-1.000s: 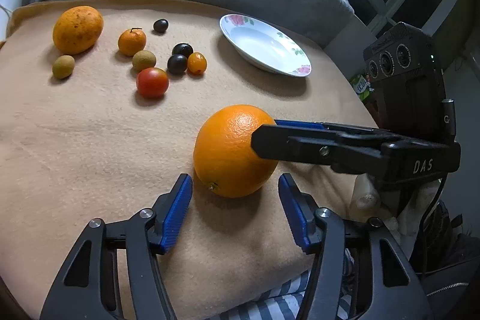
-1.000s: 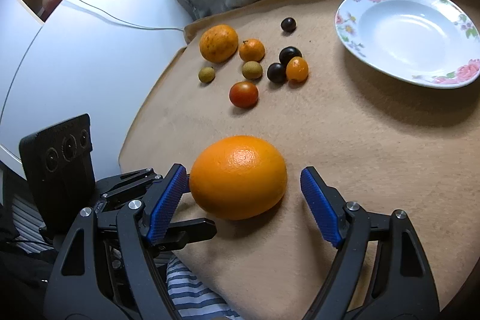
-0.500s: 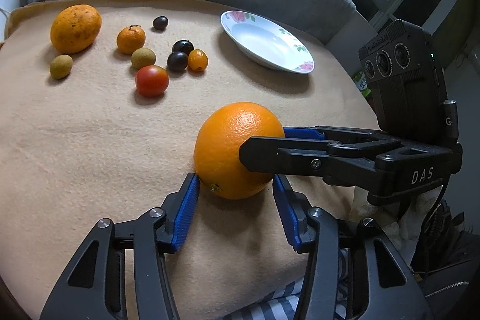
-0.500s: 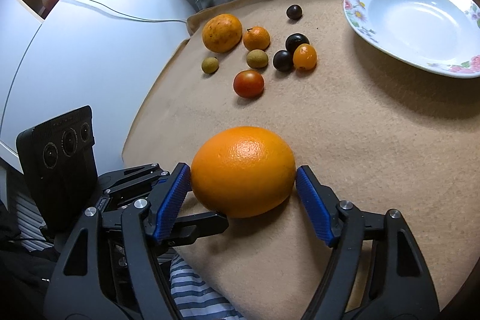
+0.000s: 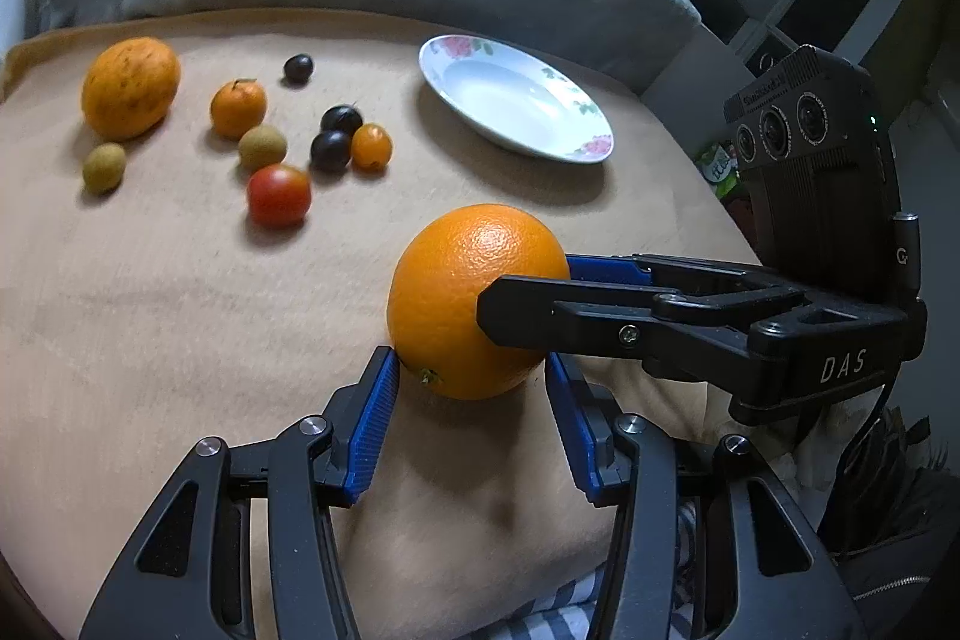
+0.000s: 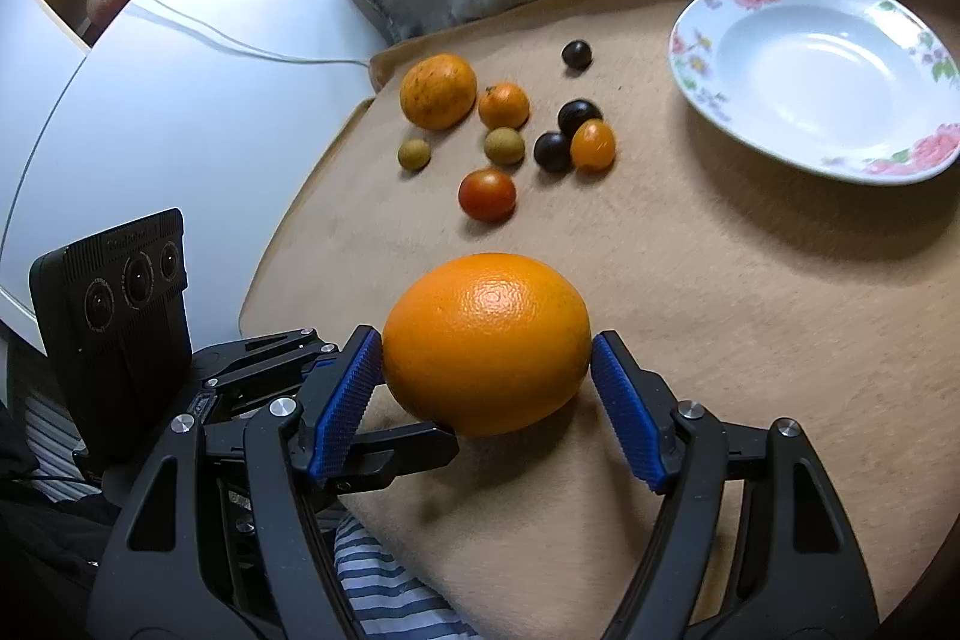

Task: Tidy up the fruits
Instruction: 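Carry the navel orange with the right tool onto the white plate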

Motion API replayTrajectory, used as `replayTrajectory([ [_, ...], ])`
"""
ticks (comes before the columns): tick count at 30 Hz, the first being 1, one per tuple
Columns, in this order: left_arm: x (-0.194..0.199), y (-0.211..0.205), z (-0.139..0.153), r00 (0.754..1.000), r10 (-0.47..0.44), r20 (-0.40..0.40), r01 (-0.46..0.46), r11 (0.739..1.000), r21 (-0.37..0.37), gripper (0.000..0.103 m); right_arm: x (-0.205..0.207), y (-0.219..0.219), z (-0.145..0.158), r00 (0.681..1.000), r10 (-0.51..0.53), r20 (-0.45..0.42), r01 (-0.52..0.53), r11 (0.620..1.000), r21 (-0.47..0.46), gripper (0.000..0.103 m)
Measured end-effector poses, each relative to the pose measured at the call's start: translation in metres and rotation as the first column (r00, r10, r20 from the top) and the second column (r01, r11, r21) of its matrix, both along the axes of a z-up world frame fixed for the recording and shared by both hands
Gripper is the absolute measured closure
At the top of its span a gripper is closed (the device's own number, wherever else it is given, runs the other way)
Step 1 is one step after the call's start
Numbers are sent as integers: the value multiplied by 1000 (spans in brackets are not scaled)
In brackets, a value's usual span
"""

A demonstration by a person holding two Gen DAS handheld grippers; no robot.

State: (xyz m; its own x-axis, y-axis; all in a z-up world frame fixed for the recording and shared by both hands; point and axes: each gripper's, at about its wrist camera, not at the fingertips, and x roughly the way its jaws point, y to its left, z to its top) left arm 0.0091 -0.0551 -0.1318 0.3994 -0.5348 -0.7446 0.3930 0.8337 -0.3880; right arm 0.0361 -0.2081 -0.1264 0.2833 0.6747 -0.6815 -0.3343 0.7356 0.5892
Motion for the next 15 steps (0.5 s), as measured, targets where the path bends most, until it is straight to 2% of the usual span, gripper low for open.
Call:
replayTrajectory([
  [15, 34, -40, 19, 997, -62, 55, 63, 998, -23, 53, 20, -45, 21, 992, -110, 61, 111, 994, -2, 28],
])
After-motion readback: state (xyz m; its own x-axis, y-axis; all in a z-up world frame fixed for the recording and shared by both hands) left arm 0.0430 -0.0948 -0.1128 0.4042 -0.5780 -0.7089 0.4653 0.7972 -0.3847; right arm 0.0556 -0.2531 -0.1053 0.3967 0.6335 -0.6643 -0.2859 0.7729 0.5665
